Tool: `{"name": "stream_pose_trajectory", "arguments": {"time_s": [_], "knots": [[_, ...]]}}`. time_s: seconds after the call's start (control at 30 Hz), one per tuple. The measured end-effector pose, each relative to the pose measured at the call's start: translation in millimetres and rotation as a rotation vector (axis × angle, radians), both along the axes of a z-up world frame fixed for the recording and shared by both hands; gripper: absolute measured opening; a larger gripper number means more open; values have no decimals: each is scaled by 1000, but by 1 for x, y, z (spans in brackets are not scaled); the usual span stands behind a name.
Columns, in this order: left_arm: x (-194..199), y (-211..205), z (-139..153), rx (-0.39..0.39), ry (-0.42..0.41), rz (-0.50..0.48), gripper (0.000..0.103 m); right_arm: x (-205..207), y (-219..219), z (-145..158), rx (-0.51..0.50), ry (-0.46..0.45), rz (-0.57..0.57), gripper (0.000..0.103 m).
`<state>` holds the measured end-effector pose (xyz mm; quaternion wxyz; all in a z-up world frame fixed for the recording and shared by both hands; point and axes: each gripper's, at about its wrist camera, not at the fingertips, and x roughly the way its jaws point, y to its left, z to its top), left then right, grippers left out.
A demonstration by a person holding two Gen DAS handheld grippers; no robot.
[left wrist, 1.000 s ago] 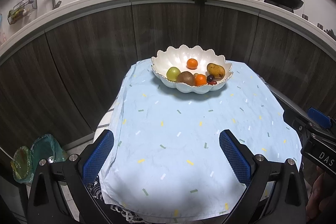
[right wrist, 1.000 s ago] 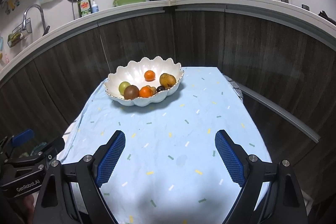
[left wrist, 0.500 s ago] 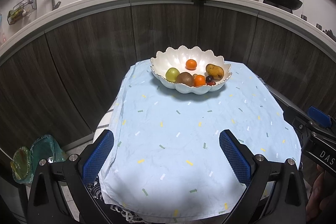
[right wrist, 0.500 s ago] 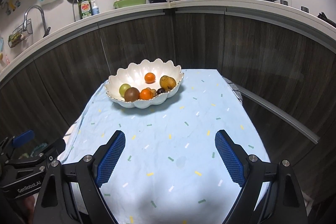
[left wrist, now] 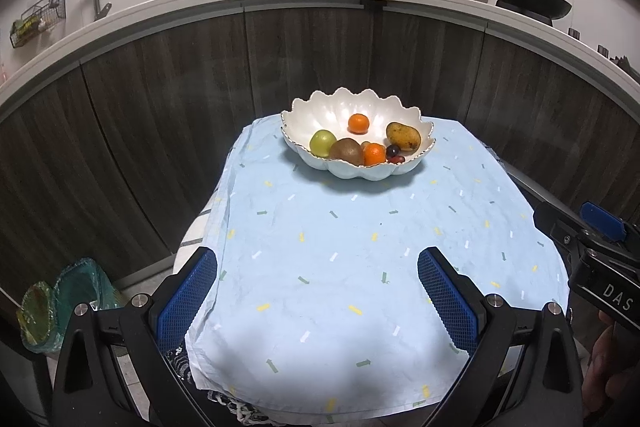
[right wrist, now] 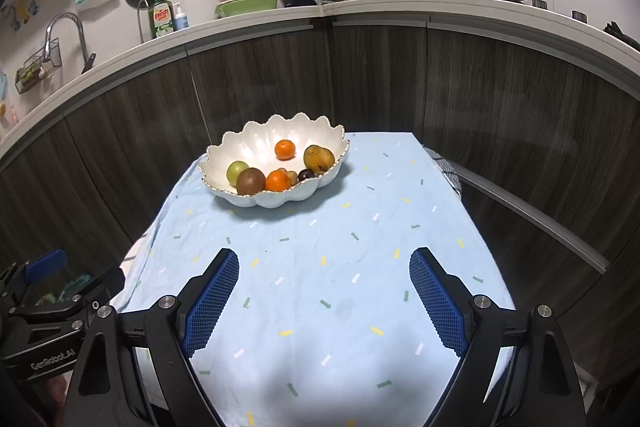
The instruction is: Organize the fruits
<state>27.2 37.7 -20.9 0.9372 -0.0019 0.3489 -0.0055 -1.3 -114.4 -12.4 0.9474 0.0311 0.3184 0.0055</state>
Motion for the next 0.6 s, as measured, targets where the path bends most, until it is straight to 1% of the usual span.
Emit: {"name": "stream_pose_trajectory", "arguments": {"time_s": [0.6], "knots": [[-1,2,2,3,-4,2,102,1,-1,0,2,2,0,88]]}}
